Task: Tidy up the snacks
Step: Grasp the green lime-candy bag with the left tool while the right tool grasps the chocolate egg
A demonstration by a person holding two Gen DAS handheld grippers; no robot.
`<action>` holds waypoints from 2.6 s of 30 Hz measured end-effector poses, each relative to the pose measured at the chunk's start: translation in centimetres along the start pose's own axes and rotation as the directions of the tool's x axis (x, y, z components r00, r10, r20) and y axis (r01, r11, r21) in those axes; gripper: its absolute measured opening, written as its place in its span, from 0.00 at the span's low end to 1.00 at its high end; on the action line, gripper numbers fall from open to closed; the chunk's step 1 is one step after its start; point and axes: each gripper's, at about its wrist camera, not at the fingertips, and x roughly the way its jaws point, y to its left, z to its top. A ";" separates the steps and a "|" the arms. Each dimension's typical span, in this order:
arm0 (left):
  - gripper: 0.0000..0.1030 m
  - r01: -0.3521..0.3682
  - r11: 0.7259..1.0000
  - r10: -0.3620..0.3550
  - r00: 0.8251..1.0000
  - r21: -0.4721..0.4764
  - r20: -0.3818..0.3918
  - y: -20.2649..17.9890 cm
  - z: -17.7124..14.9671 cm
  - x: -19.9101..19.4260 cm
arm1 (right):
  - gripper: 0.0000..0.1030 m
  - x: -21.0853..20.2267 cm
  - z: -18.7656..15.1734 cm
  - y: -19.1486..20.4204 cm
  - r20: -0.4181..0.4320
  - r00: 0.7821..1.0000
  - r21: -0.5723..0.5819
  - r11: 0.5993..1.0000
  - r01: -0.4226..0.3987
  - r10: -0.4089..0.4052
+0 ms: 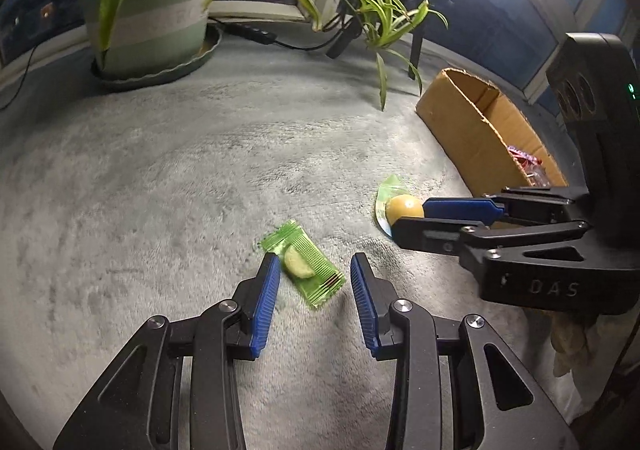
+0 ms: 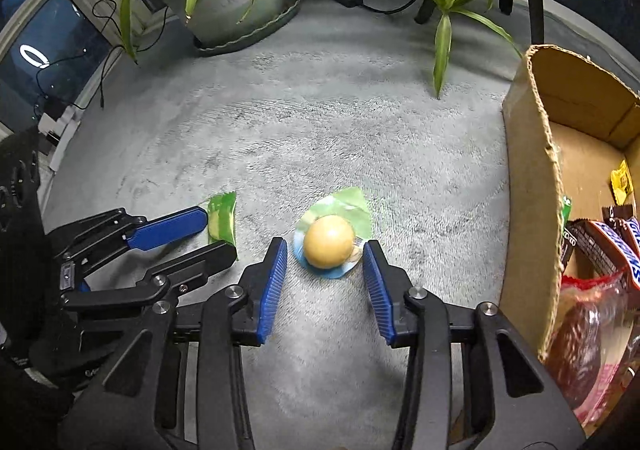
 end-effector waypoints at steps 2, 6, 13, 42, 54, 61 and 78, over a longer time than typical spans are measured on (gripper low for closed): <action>0.34 -0.007 1.000 0.007 1.000 0.010 0.001 -0.1 0.1 0.1 | 0.41 0.1 0.2 0.1 0.001 1.000 -0.016 1.000 0.015 -0.015; 0.34 -0.036 0.998 0.036 0.999 0.043 0.004 -0.6 0.5 0.5 | 0.38 0.4 0.7 0.4 -0.004 0.999 -0.044 0.998 0.046 -0.046; 0.22 -0.076 0.992 0.076 0.997 0.097 0.008 -1.0 0.5 0.8 | 0.36 0.0 0.4 0.1 -0.004 0.997 -0.045 0.996 0.075 -0.076; 0.20 -0.093 0.947 0.104 0.994 0.307 -0.020 -3.3 1.3 2.5 | 0.36 -1.1 -0.5 0.0 0.018 0.993 -0.044 0.992 0.115 -0.114; 0.09 -0.077 0.976 0.078 0.997 0.201 -0.001 -1.3 0.7 1.4 | 0.30 -0.5 -0.6 0.0 0.020 0.997 -0.033 0.997 0.072 -0.071; 0.09 -0.057 0.982 0.060 0.998 0.182 -0.009 -1.2 0.9 1.5 | 0.30 -0.4 -0.6 0.1 0.014 0.998 -0.034 0.997 0.065 -0.065; 0.04 -0.055 0.987 0.048 0.998 0.152 0.052 -1.2 1.0 0.4 | 0.25 -1.9 -1.3 -0.2 0.067 0.997 -0.010 1.000 0.026 -0.025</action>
